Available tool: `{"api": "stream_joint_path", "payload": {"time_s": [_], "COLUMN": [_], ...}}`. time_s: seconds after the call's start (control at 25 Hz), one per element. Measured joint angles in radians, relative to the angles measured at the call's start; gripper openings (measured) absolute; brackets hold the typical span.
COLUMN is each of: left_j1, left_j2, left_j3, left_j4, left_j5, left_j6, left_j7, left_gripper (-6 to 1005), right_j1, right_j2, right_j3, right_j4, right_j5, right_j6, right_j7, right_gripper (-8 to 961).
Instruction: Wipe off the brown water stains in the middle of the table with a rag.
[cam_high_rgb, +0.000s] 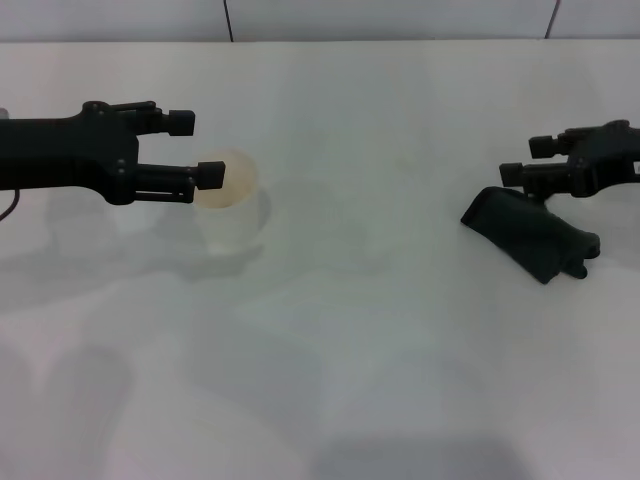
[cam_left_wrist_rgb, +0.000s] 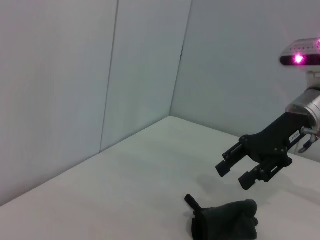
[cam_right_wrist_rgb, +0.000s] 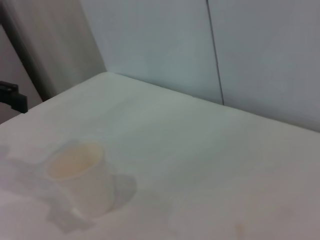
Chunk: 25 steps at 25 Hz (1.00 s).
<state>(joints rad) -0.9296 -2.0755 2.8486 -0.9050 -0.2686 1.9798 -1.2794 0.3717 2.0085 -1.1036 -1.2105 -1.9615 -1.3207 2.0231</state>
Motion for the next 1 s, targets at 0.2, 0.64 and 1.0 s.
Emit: {"api": "stream_joint_path", "payload": {"time_s": [0.2,0.64,1.0], "left_j1": [0.003,0.010,0.020], "left_j2": [0.000,0.000,0.000], "left_j3": [0.000,0.000,0.000], "left_j4": [0.000,0.001,0.007], "left_j5": [-0.007,-0.014,-0.005], "left_j6": [0.000,0.003,0.008], "left_j7": [0.003,0.003,0.006], "left_gripper": [875,875,875], "right_j1": [0.005,0.006,0.018], "right_j2": [0.002,0.003,-0.002], "right_j3": [-0.007,-0.012,-0.012], "right_j4": [0.004,0.003,0.004], "right_j5": [0.014,0.039,0.030], "right_j6": [0.006,-0.064,-0.098], "right_j7": [-0.052,-0.151,-0.165], "right_gripper": [636,636,635]}}
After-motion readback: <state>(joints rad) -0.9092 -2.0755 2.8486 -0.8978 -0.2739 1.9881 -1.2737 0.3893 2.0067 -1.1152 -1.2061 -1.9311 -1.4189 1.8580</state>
